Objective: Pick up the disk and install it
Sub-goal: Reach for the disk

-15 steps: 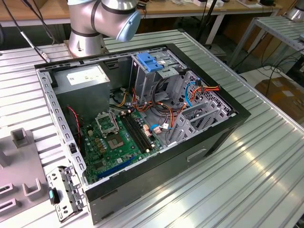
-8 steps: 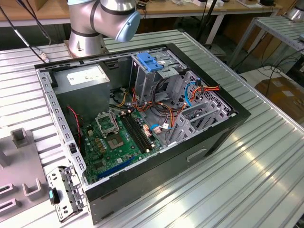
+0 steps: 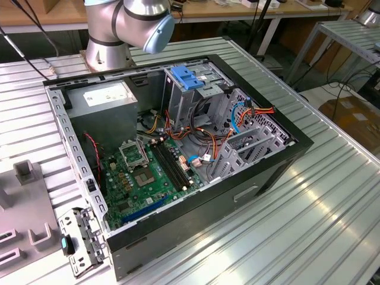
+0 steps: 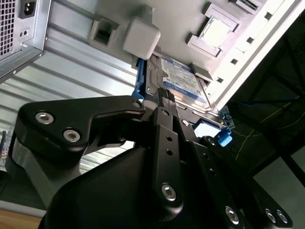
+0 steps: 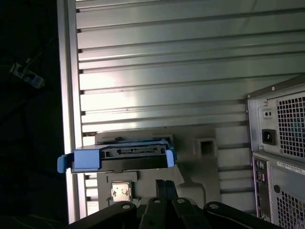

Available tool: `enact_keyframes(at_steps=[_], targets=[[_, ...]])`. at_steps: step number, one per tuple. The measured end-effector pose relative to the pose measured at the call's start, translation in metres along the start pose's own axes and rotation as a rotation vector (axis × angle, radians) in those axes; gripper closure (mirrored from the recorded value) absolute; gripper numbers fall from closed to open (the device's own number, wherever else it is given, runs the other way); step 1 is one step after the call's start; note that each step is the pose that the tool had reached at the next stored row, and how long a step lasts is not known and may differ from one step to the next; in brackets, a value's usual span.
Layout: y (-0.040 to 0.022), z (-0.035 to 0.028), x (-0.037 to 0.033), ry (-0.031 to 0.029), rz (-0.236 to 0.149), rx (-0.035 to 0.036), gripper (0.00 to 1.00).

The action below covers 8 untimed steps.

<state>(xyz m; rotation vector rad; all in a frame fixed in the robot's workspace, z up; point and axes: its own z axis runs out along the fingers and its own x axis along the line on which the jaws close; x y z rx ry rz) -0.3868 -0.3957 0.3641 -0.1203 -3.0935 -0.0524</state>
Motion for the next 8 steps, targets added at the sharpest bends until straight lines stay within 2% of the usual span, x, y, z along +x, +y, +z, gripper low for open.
enact_keyframes(at_steps=[1, 2, 4, 5, 7, 8], targets=[[-0.0004, 0.0004, 0.0083, -0.0038, 0.000, -0.0002, 0.89], [-0.0001, 0.0005, 0.0142, -0.0051, 0.000, -0.0002, 0.89], [0.0017, 0.0010, 0.0212, -0.0055, 0.000, -0.0002, 0.89], [0.0055, 0.0015, 0.0281, -0.0056, 0.000, -0.0003, 0.89], [0.0092, 0.0021, 0.0351, -0.0055, 0.000, -0.0003, 0.89], [0.0116, 0.0031, 0.0445, -0.0055, 0.000, -0.0003, 0.89]])
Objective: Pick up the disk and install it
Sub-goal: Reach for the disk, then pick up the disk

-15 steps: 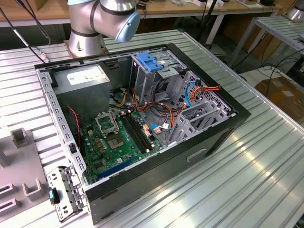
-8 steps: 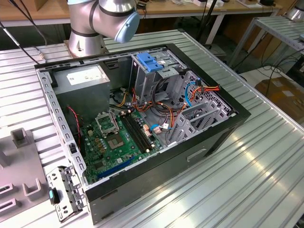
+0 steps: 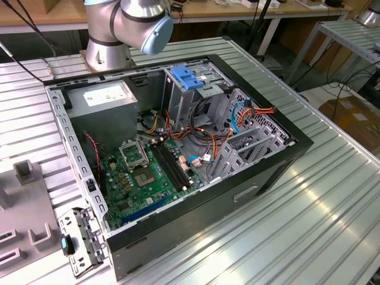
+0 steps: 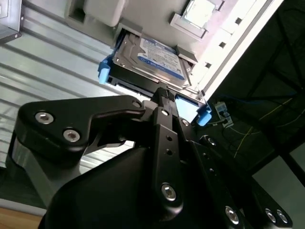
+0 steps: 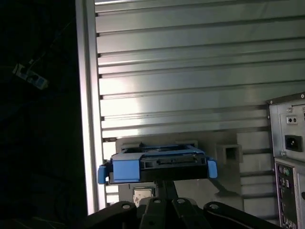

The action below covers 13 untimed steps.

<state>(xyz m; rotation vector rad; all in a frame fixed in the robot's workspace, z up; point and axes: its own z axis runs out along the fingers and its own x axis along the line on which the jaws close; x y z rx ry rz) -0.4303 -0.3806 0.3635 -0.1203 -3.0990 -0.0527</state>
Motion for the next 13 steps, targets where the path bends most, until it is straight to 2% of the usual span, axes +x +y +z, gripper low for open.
enact_keyframes(at_steps=[2, 4, 5, 13], targets=[[0.0018, 0.0008, 0.0088, 0.0000, 0.000, 0.0000, 0.89], [0.0047, 0.0024, 0.0228, -0.0002, 0.000, 0.0000, 0.89], [0.0048, 0.0026, 0.0259, 0.0000, 0.000, 0.0001, 0.89], [0.0048, 0.0026, 0.0269, 0.0000, 0.000, 0.0000, 0.89]])
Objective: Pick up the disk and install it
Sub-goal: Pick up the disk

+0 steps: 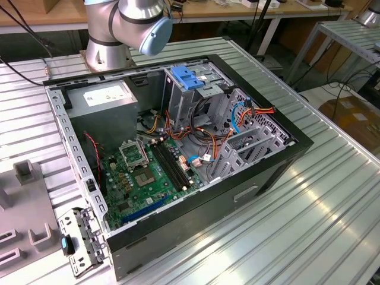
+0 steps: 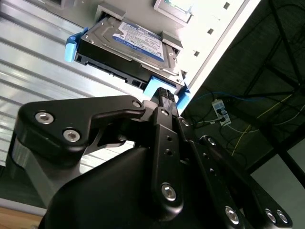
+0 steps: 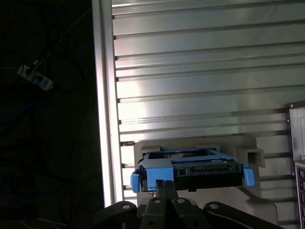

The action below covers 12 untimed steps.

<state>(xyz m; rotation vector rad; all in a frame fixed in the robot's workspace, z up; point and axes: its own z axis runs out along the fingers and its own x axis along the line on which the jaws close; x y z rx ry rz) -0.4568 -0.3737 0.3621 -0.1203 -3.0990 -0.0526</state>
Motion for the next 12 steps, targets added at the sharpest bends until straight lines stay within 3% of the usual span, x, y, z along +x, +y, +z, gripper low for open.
enact_keyframes(at_steps=[8, 10, 12], targets=[[0.0000, 0.0000, 0.0003, 0.0001, -0.003, 0.0001, 0.89], [-0.0001, 0.0001, 0.0003, 0.0010, -0.034, 0.0014, 0.89], [-0.0001, 0.0000, 0.0003, 0.0030, -0.090, 0.0038, 0.89]])
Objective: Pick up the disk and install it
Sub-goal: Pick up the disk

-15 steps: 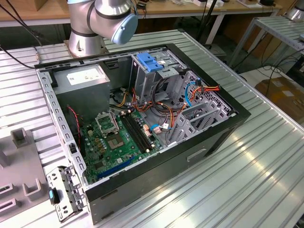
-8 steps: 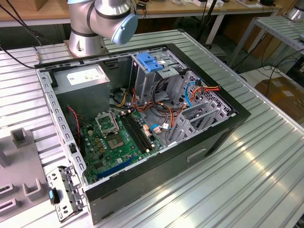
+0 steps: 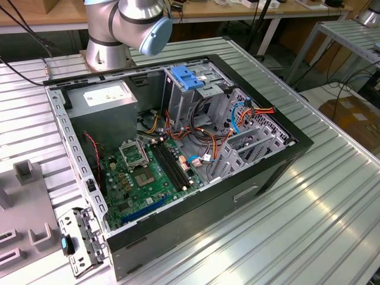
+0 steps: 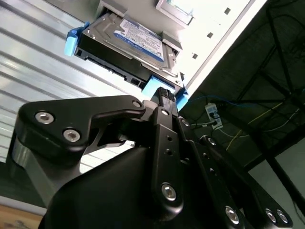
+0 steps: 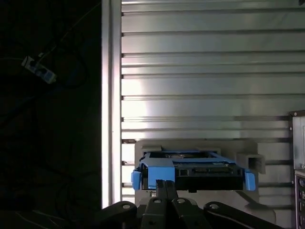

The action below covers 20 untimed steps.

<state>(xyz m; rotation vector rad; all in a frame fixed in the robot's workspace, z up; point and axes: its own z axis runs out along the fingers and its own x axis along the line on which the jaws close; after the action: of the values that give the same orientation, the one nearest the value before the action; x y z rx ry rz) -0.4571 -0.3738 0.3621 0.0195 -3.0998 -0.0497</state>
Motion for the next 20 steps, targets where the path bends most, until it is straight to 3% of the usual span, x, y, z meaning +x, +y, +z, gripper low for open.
enact_keyframes(at_steps=[3, 8, 10, 12, 20], targets=[[0.0000, 0.0000, 0.0000, 0.0016, -0.050, 0.0020, 0.89], [0.0000, 0.0000, 0.0000, 0.0064, -0.198, 0.0081, 0.89], [0.0000, 0.0000, 0.0000, 0.0076, -0.234, 0.0096, 0.89], [0.0000, 0.0001, 0.0000, 0.0095, -0.296, 0.0121, 0.89], [0.0004, 0.0005, 0.0000, 0.0115, -0.413, 0.0173, 0.89]])
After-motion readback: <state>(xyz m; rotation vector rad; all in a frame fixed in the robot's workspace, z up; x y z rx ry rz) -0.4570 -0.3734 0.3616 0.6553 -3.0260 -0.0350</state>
